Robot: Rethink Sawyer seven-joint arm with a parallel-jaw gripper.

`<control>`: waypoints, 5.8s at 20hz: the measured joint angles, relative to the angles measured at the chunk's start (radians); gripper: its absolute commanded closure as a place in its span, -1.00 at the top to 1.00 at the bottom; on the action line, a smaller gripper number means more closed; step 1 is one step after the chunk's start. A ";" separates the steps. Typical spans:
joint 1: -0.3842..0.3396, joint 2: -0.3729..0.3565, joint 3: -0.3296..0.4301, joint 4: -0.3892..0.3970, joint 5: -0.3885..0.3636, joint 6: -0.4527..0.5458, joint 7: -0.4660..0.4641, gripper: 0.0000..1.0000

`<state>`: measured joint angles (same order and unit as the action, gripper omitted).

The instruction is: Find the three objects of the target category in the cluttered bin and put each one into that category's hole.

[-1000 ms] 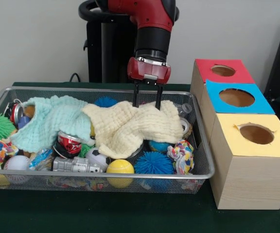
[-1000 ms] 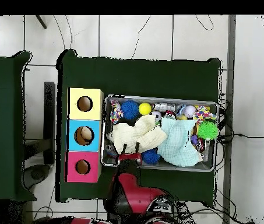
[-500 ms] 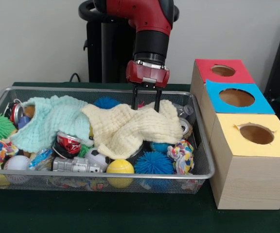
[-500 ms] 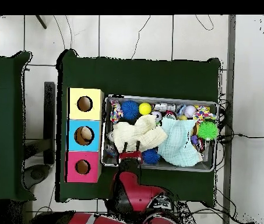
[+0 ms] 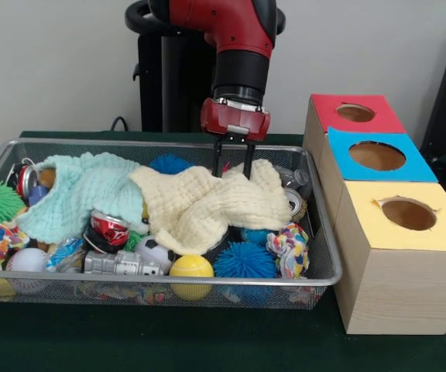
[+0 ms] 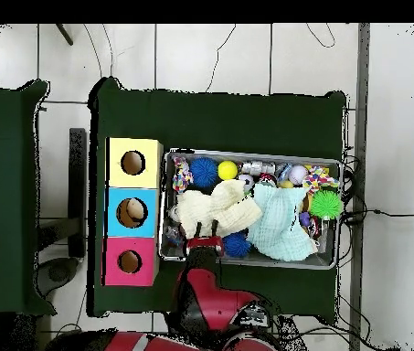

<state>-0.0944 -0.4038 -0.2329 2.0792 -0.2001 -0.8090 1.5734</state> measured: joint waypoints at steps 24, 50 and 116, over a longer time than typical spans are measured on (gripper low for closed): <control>-0.013 -0.085 -0.007 0.009 -0.034 0.006 0.000 -1.00; 0.240 -0.682 -0.090 0.198 0.003 0.488 0.000 -1.00; 0.320 -0.292 -0.161 0.196 0.101 0.616 0.000 1.00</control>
<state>0.2256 -0.6961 -0.3935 2.2754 -0.0993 -0.1931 1.5734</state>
